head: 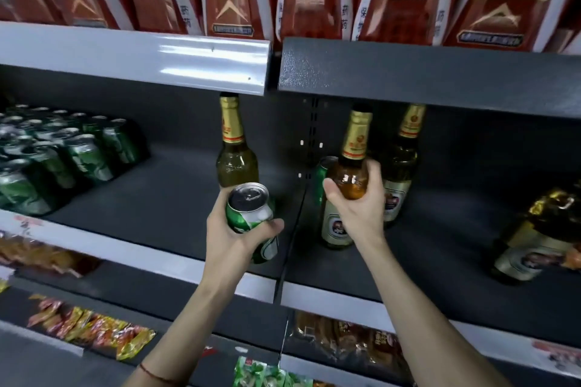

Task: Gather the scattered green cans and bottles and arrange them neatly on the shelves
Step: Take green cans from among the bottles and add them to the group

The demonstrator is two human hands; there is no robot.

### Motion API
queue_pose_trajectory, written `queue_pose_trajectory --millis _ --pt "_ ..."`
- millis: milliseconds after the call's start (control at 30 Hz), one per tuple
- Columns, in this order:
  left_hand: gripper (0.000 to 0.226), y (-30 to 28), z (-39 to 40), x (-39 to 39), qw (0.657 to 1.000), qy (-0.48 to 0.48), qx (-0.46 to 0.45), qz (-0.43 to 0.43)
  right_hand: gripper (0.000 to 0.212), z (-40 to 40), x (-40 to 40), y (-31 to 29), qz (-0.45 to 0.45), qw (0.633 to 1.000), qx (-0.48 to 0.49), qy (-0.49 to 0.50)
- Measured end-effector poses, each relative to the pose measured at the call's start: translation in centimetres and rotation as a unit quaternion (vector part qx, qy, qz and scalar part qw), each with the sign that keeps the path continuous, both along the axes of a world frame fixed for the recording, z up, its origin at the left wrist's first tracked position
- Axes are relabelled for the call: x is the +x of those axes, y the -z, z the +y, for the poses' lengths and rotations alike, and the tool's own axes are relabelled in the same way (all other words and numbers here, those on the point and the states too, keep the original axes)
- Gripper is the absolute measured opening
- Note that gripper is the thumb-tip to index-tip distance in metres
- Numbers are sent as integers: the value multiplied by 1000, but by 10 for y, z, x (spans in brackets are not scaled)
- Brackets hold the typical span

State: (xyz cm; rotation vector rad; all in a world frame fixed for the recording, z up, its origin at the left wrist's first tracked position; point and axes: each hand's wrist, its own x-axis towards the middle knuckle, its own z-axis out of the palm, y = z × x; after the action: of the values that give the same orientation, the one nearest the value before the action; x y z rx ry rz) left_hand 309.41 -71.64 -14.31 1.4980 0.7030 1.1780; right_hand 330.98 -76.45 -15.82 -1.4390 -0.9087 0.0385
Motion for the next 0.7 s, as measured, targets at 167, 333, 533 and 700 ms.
queue_pose_trajectory --millis 167,333,533,700 --pt "54 4 4 10 998 53 -16 -3 57 -53 24 1 4 996 18 85" --pt "57 7 1 26 995 93 -25 -1 61 -96 55 -1 -13 987 10 162" --pt "55 12 -8 44 993 109 -42 -2 68 -109 67 -3 -19 986 -16 162" --pt "60 15 -16 54 995 89 -49 8 100 -121 48 -10 -22 982 24 187"
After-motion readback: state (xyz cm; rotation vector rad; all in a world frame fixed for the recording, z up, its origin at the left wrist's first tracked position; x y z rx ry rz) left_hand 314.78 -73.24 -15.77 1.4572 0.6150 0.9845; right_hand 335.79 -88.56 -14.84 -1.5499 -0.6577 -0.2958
